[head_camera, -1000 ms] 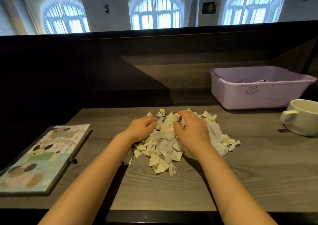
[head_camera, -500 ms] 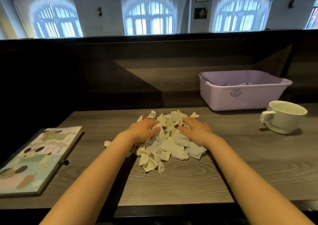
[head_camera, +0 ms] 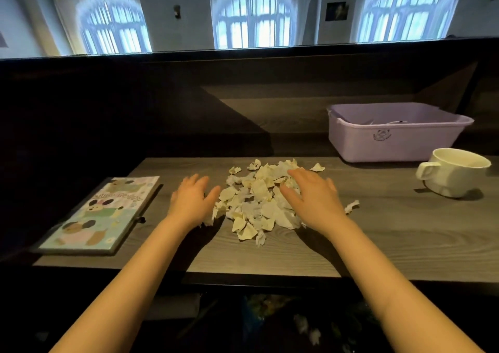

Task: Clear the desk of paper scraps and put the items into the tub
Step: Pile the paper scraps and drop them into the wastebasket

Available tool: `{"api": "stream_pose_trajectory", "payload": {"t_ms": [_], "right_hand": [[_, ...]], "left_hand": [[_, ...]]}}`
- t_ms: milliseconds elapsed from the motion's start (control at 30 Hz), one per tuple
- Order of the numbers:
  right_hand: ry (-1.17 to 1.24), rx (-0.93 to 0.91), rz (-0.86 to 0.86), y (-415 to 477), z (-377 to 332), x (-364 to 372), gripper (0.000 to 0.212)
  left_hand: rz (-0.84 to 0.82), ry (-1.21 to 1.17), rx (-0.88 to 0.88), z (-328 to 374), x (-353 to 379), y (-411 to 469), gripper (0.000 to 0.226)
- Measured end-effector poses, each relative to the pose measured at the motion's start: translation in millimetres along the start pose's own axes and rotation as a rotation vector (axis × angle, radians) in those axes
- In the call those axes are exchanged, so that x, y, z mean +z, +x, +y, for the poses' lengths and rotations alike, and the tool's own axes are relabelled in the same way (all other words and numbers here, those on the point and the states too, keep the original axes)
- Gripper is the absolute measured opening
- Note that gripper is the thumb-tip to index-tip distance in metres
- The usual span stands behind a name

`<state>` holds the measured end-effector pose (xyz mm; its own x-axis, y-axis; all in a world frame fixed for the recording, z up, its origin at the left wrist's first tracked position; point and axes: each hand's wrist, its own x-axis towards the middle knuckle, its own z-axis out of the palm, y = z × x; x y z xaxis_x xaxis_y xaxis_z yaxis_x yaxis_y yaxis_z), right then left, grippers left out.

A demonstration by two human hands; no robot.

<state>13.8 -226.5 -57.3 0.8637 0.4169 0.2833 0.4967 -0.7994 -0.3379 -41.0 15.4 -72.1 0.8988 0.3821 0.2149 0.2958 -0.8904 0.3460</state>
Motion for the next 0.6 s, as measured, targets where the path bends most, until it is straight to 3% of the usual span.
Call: {"api": "stream_pose_trajectory", "payload": {"t_ms": [100, 267, 433, 600], "right_hand": [[-0.084, 0.179, -0.029, -15.9, 8.3, 4.6, 0.065], [-0.062, 0.473, -0.144, -19.6, 34.2, 5.2, 0.077], [0.034, 0.309, -0.139, -15.6, 36.1, 18.8, 0.073], [0.098, 0.099, -0.150, -20.0, 33.8, 24.9, 0.066]], "left_hand": [[-0.120, 0.061, -0.144, -12.9, 7.9, -22.8, 0.068], [-0.167, 0.039, -0.078, -6.1, 13.3, -34.4, 0.073], [-0.164, 0.001, 0.010, 18.1, 20.2, -39.0, 0.071], [-0.016, -0.104, 0.049, 18.1, 19.4, -45.5, 0.062]]}}
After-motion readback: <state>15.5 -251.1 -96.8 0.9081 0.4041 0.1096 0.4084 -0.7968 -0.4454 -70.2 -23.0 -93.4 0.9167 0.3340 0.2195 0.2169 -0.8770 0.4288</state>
